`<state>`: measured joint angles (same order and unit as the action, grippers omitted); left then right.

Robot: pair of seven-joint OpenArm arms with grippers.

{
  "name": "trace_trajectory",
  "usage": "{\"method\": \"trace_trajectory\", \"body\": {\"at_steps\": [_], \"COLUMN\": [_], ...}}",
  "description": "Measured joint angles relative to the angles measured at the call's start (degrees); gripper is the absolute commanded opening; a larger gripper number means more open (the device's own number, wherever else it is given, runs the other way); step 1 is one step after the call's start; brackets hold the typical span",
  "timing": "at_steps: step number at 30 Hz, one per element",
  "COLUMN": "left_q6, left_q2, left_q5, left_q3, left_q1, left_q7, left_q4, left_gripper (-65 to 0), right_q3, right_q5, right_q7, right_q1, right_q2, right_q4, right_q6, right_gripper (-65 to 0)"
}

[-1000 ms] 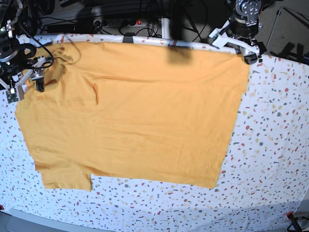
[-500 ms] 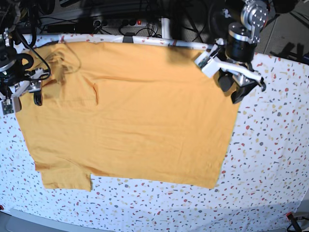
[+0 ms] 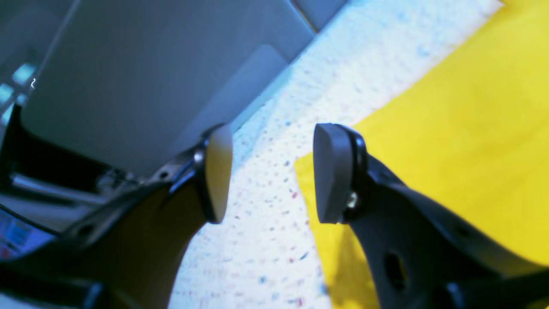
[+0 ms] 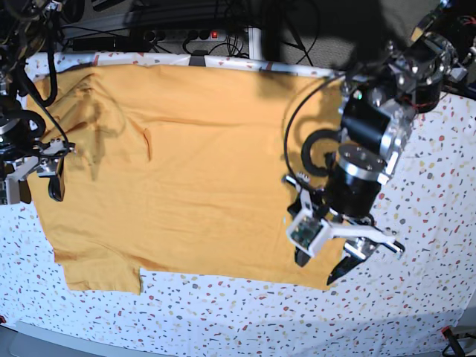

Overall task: Fold the T-shirt properly
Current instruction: 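Release the shoulder corner and move the left gripper to the hem corner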

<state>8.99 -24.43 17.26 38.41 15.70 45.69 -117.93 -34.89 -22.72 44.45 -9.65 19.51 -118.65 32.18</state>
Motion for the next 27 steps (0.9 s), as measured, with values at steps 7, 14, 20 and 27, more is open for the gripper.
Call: {"method": "trace_trajectory", "body": {"at_steps": [7,14,20,27], "left_q6": [-4.26,-9.4,-17.79,-25.53], "left_q2": [6.16,7.45,11.8,16.35], "left_q5": [-12.46,-24.0,-34.95,-43.04], "left_q3": [-5.64,-5.53,-5.84,-5.92], "left_q1": [10.45,21.77,32.09,36.06], "left_q7": [-5.6,-13.33,-20.52,-31.1], "left_q4": [22.88,48.22,77.57,102.73], "left_gripper": [-35.4,-35.4,-35.4,-35.4], "right_q3": [0.04,0.02,0.04,0.04], "right_q5": [-1.29,-1.29,-1.46,-1.46], "right_q7": [-0.46,0.22,2.95,8.17], "right_q1": [0.79,0.74,0.74,0.74], "right_q2": [-0.79,-0.81,-0.79,-0.81], "right_q4": [0.0,0.0,0.0,0.02], "right_q6": [0.0,0.0,0.0,0.0], "right_gripper": [-30.0,-30.0,-30.0,-30.0]}}
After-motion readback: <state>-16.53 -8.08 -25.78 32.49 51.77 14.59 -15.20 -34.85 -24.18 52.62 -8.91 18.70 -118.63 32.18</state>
